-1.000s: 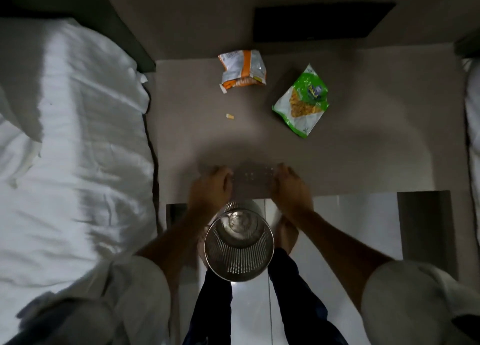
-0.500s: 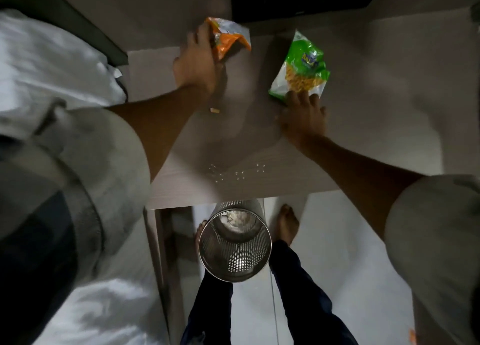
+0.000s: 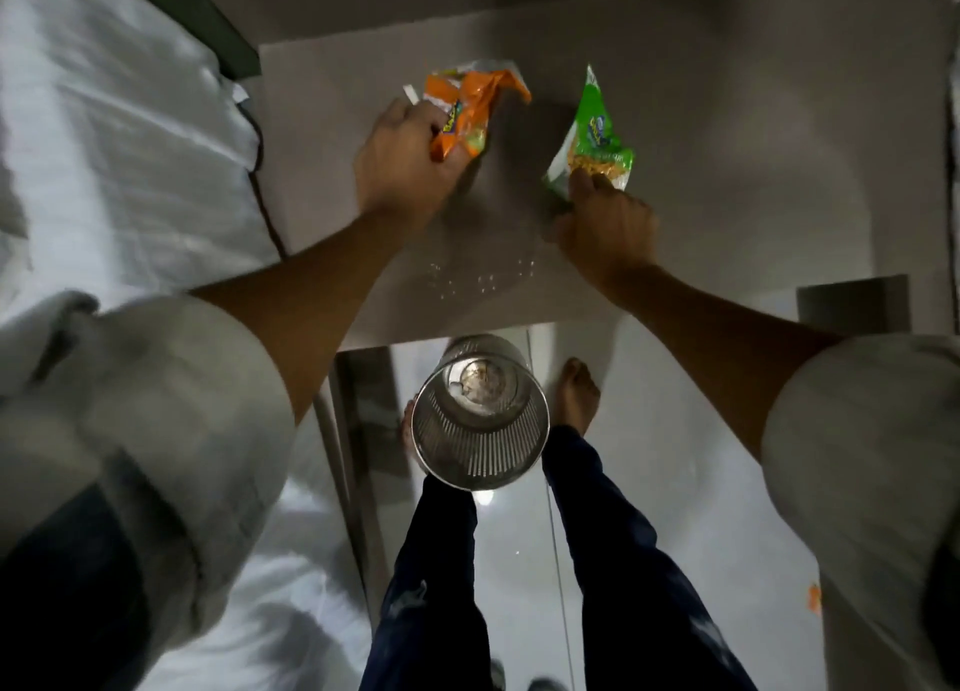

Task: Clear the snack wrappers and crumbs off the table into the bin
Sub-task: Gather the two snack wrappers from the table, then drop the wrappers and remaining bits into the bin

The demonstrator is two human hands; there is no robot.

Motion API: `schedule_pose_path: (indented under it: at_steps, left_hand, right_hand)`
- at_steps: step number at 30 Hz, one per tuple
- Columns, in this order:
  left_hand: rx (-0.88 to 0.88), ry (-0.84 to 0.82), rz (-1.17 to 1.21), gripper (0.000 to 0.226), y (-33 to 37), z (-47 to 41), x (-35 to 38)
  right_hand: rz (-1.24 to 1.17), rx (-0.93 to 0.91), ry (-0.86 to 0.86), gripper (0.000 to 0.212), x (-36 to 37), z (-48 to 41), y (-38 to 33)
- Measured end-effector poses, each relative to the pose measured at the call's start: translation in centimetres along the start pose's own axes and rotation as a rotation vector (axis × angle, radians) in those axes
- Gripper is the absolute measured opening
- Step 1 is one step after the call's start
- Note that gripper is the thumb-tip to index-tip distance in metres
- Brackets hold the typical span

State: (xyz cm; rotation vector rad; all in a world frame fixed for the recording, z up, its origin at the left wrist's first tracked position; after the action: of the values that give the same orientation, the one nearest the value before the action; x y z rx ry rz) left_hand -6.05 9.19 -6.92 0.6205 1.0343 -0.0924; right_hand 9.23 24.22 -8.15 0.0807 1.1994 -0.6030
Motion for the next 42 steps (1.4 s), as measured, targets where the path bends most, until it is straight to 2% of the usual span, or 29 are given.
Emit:
schedule_pose_path:
  at_steps: [4, 10, 12, 16, 18, 20, 22, 24, 25, 28, 31, 33, 36, 42]
  left_hand:
    - [-0.048, 0.042, 0.026, 0.044, -1.5, 8.7, 2.3]
    - [-0.163, -0.157, 0.125, 0.035, -5.9, 21.7, 7.9]
    - [-0.215, -0.235, 0.129, 0.035, -7.2, 25.0, 10.1]
    - [-0.295, -0.35, 0.173, 0.043, -7.8, 27.4, 13.5]
    - [-0.354, -0.425, 0.175, 0.048, -7.8, 27.5, 14.7]
    - [-0.4, -0.511, 0.179, 0.054, -7.9, 27.2, 15.8]
    - [-0.402, -0.58, 0.182, 0.054, -8.0, 26.9, 16.6]
    - [-0.391, -0.582, 0.135, 0.046, -8.1, 26.2, 16.4]
    - [-0.399, -0.569, 0.109, 0.041, -8.3, 25.7, 16.1]
    - [-0.394, -0.482, 0.136, 0.031, -8.5, 22.8, 14.3]
    - [-0.305, -0.3, 0.165, 0.024, -7.8, 18.3, 10.7]
    - [-0.218, -0.206, 0.121, 0.022, -7.0, 14.7, 8.3]
    - [-0.178, -0.159, 0.042, 0.025, -6.7, 8.5, 5.4]
    - [-0.058, -0.097, -0.046, 0.029, -6.8, -3.1, 0.1]
  right_hand:
    - [-0.2, -0.039, -0.013, 0.024, 1.2, 6.0, -1.3]
    - [-0.369, -0.019, -0.217, 0.019, 6.2, 15.9, -3.5]
    - [-0.387, 0.007, -0.315, 0.026, 8.5, 18.3, -3.9]
    - [-0.402, 0.161, -0.486, 0.055, 12.7, 20.2, -3.6]
    - [-0.489, 0.238, -0.597, 0.04, 14.5, 20.2, -3.5]
    - [-0.483, 0.207, -0.77, 0.021, 16.0, 20.0, -4.3]
    - [-0.403, 0.16, -0.859, 0.024, 16.8, 19.4, -4.5]
    - [-0.299, 0.201, -0.84, 0.035, 16.1, 18.1, -3.4]
    - [-0.251, 0.207, -0.83, 0.034, 15.6, 17.4, -3.0]
    - [-0.311, 0.16, -0.781, 0.013, 13.2, 14.2, -2.8]
    - [-0.386, 0.156, -0.604, 0.01, 9.5, 9.4, -2.6]
    - [-0.345, 0.084, -0.504, 0.013, 7.2, 6.0, -3.3]
    - [-0.358, 0.03, -0.359, 0.018, 4.3, 0.5, -4.8]
    - [-0.303, -0.166, -0.273, 0.014, 2.5, -9.0, -9.6]
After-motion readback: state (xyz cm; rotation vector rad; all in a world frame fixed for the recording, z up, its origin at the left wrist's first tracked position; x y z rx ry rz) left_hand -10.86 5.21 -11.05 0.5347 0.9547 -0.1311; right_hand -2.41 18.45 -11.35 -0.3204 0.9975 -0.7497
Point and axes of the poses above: each hand's wrist, its own z-axis away from the middle knuckle, its own x-axis out of the palm, y = z × x, the point moved 7 cm from there along -z, towards the middle knuckle, and after that the axes turned 13 degrees about -y, right-handed, at the moved point
